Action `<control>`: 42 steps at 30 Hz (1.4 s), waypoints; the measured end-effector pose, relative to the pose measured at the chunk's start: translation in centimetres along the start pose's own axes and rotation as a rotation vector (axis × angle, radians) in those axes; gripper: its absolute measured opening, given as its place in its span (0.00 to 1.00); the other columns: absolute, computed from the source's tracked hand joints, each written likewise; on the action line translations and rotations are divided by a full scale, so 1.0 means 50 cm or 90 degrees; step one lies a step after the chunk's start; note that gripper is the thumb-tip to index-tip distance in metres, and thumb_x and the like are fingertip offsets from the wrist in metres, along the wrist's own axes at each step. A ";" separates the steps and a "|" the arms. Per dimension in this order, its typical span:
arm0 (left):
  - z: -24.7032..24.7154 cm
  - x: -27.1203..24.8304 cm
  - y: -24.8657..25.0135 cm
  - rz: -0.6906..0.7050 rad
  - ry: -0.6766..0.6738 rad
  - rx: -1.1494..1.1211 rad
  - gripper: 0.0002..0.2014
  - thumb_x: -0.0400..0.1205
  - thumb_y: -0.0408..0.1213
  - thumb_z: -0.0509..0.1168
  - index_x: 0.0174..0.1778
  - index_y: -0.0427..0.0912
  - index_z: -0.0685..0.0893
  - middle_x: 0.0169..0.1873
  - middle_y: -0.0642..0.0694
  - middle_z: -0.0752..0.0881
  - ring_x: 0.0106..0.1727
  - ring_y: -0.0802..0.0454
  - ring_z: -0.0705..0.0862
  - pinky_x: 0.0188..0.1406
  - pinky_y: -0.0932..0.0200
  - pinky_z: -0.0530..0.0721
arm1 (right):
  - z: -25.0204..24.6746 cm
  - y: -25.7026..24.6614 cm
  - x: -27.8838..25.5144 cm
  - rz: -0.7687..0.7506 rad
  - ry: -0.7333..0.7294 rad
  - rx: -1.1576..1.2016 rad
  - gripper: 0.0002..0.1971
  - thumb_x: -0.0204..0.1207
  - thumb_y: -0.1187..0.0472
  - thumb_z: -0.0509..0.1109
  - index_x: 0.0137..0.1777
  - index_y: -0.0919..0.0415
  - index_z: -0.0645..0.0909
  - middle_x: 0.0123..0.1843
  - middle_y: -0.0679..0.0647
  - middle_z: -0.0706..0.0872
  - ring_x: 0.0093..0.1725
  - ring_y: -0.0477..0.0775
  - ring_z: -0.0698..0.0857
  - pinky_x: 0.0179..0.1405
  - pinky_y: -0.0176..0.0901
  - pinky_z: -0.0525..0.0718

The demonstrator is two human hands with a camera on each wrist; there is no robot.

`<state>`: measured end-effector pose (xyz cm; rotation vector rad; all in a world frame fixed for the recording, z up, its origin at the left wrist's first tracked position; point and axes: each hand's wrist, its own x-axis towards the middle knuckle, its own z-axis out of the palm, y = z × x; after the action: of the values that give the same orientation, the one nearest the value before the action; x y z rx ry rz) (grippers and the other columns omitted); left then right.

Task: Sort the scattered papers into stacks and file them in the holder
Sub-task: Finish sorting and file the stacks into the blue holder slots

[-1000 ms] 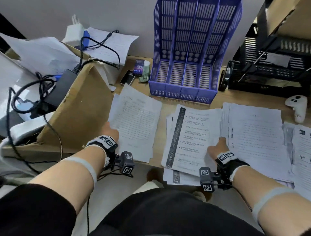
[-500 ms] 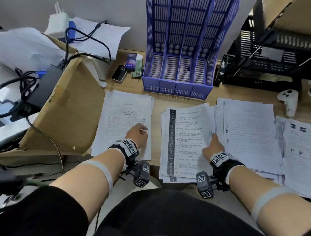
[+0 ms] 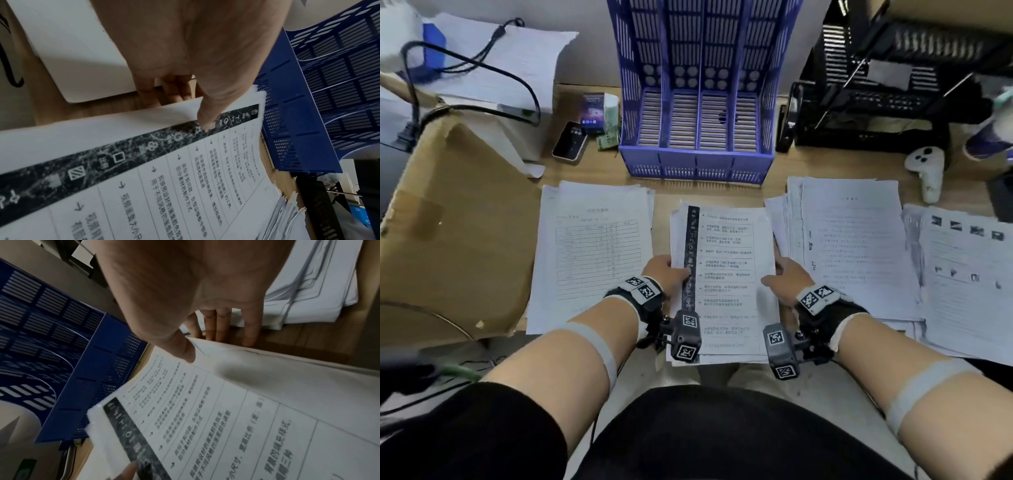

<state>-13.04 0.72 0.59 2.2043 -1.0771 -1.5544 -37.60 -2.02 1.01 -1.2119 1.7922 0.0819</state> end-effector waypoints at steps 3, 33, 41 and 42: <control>-0.005 -0.005 0.014 0.022 -0.005 -0.006 0.19 0.81 0.35 0.68 0.69 0.42 0.80 0.59 0.42 0.88 0.52 0.43 0.85 0.55 0.50 0.85 | -0.004 -0.004 0.001 -0.018 -0.001 0.044 0.23 0.78 0.63 0.68 0.73 0.56 0.74 0.48 0.50 0.83 0.50 0.55 0.82 0.34 0.37 0.76; -0.119 -0.026 0.173 0.348 0.044 -0.080 0.17 0.85 0.40 0.65 0.71 0.45 0.80 0.64 0.40 0.86 0.67 0.41 0.83 0.69 0.41 0.79 | -0.069 -0.189 -0.121 -0.207 0.201 0.340 0.20 0.74 0.64 0.68 0.66 0.50 0.80 0.63 0.55 0.85 0.65 0.59 0.81 0.67 0.55 0.78; -0.188 -0.032 0.183 0.369 0.124 -0.127 0.14 0.88 0.40 0.61 0.60 0.36 0.87 0.57 0.41 0.89 0.57 0.47 0.86 0.57 0.55 0.82 | -0.107 -0.242 -0.106 -0.121 0.314 0.225 0.26 0.68 0.40 0.75 0.52 0.59 0.72 0.50 0.56 0.82 0.52 0.60 0.86 0.45 0.50 0.81; -0.204 -0.031 0.189 0.382 0.160 -0.132 0.14 0.88 0.41 0.61 0.58 0.35 0.87 0.55 0.40 0.90 0.55 0.45 0.87 0.57 0.51 0.84 | -0.107 -0.265 -0.109 -0.158 0.267 0.235 0.28 0.65 0.39 0.77 0.52 0.59 0.73 0.49 0.55 0.83 0.53 0.59 0.88 0.48 0.55 0.85</control>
<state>-8.30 -7.02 11.23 1.6646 -1.2710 -1.0439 -30.70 -7.72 13.42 -1.2268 1.8799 -0.6617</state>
